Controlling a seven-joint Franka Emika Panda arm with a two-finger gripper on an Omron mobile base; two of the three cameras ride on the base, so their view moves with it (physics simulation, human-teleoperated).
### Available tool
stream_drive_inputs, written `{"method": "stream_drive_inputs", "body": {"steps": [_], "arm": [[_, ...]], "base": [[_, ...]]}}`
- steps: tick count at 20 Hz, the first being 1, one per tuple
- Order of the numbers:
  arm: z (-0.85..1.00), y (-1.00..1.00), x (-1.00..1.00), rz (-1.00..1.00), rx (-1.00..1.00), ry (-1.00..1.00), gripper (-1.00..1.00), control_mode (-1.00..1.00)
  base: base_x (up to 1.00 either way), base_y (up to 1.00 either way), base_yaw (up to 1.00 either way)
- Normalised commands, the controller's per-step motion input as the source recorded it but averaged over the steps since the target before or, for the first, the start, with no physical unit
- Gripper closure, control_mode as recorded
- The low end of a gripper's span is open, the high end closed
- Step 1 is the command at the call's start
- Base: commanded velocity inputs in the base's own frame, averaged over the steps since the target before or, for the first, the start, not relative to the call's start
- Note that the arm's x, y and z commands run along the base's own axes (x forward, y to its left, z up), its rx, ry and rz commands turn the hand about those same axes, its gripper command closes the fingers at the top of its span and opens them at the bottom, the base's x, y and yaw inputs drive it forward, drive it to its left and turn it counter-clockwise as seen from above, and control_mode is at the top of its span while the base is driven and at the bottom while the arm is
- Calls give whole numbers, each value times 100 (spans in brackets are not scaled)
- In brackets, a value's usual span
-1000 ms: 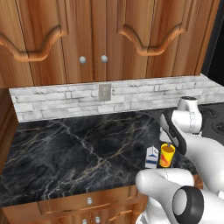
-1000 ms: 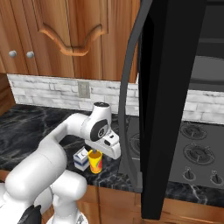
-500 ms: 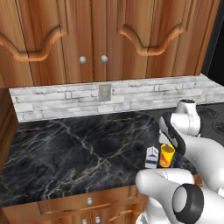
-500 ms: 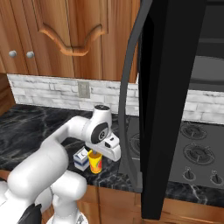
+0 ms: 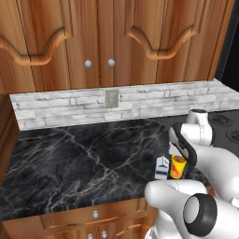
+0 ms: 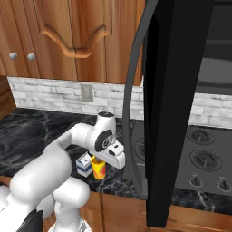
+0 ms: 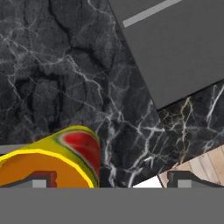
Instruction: Place the microwavable item in the microwave. Then, close the microwave door and press the start button.
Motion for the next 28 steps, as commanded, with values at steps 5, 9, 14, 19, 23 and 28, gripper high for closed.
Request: {"method": "stream_drive_inputs", "body": {"steps": [5,9,14,19,23,28], "arm": [[0,0,23,0,2,0,-100,-100],[0,0,23,0,2,0,-100,-100],[-13,0,5,0,1,0,-100,-100],[-27,0,-14,0,0,0,-100,-100],[-42,1,-41,0,0,0,-100,-100],[-45,4,-28,0,0,0,100,-100]], "base": [[0,0,0],[0,0,0],[0,0,0],[0,0,0],[0,0,0],[0,0,0]]}}
